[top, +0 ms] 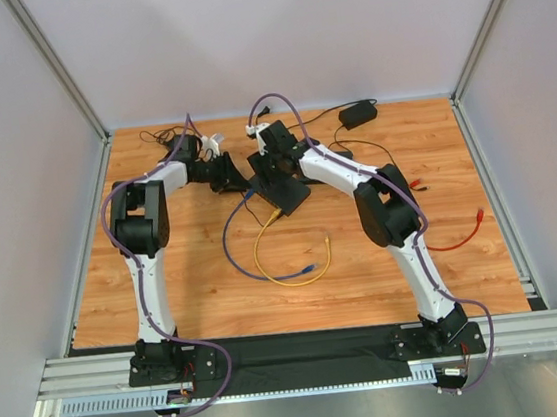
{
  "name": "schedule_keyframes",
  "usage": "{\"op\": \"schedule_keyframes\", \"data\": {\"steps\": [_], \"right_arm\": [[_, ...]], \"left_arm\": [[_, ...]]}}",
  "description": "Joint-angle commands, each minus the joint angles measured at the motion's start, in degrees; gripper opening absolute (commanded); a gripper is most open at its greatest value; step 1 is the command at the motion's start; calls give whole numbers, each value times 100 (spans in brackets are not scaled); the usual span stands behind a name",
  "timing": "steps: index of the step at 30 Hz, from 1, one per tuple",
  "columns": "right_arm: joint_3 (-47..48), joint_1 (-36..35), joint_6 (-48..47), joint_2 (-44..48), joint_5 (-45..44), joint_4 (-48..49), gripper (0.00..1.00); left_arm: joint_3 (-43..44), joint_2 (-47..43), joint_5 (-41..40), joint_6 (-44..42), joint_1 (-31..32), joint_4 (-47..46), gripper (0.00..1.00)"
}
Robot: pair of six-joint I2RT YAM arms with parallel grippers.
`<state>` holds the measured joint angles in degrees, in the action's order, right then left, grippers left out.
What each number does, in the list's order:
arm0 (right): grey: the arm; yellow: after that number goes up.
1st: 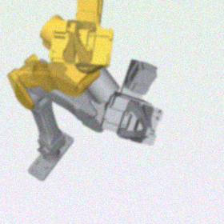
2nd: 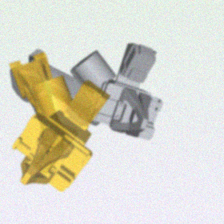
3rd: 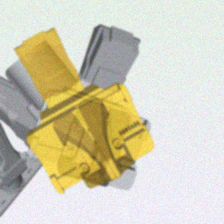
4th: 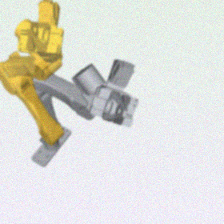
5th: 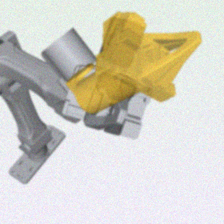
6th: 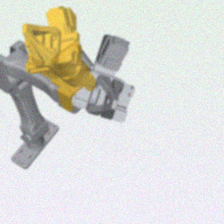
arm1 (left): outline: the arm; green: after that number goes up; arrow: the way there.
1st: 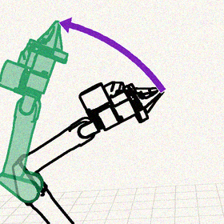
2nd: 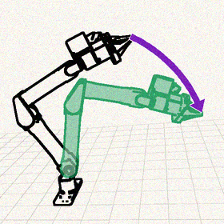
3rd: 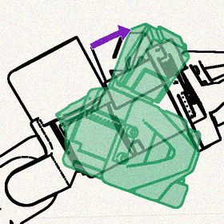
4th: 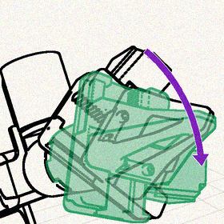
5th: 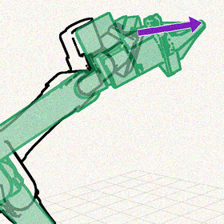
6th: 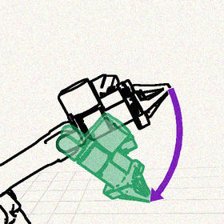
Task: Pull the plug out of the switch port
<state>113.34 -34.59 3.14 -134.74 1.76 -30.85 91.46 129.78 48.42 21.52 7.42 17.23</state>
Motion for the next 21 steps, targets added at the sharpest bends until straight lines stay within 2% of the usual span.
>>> {"op": "schedule_keyframes", "data": {"steps": [1, 12, 21], "right_arm": [[-119, 66, -32, 9, 202, -395, 63], [-101, 66, -32, -9, 281, -404, 63], [-58, 66, -6, -35, 316, -422, 63]], "left_arm": [[196, 205, 298, -262, 5, 219, 41], [223, 338, 326, -253, 14, 280, 43], [311, 382, -70, -227, 119, 517, 42]]}}
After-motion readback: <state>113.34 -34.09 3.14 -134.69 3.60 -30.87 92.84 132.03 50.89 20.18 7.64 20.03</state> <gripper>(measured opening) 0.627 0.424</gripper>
